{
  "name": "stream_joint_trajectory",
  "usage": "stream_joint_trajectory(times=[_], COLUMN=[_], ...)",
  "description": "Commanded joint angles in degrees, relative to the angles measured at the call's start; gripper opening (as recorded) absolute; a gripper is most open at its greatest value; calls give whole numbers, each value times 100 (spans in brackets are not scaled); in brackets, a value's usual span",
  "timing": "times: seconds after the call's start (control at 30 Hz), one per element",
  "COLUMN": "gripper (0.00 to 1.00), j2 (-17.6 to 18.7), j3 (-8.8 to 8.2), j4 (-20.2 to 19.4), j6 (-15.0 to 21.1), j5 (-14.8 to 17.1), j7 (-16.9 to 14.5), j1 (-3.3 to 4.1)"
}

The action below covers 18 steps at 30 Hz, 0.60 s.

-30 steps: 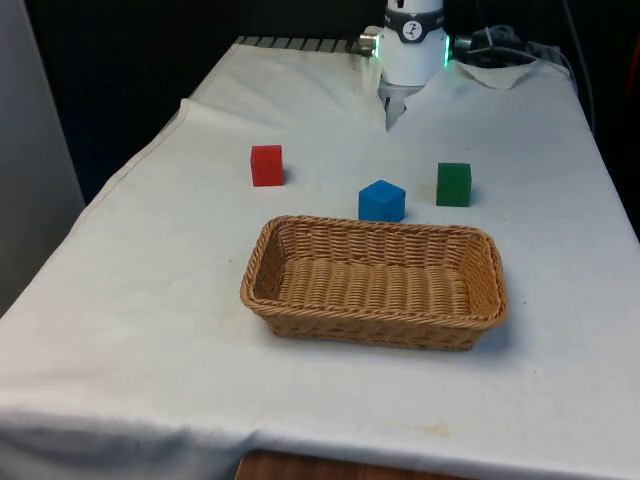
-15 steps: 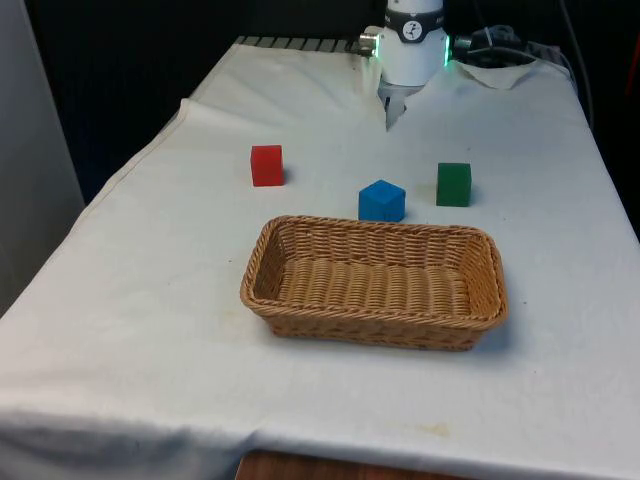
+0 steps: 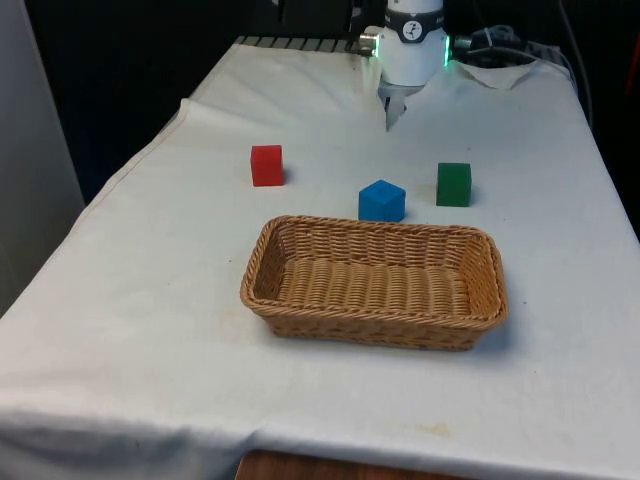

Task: Pick up exactly two blocks and place them into the basket.

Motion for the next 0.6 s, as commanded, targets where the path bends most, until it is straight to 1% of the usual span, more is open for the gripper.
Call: stream_joint_trajectory(times=[0.0, 0.03, 0.1, 0.13, 0.17, 0.23, 0.27, 0.37, 0.4, 0.43, 0.47, 0.53, 0.57], gripper=[100, 100, 100, 100, 100, 100, 100, 100, 100, 100, 100, 100, 100], j2=[-52, -52, -34, 0, -23, 17, 57, 138, 166, 178, 212, 286, 378], j3=[-40, -120, -212, -212, -258, -361, -453, -607, -653, -659, -705, -808, -911], j4=[-97, -166, -235, -189, -264, -315, -355, -407, -413, -395, -430, -447, -464], j6=[149, 264, 401, 304, 458, 602, 728, 934, 991, 934, 1066, 1203, 1358], j5=[-86, -115, -138, -69, -143, -155, -166, -160, -155, -126, -149, -138, -120], j7=[-17, -46, -109, -109, -138, -212, -275, -407, -447, -447, -498, -584, -688], j1=[-40, -52, -57, -17, -63, -63, -57, -63, -63, -40, -63, -63, -57])
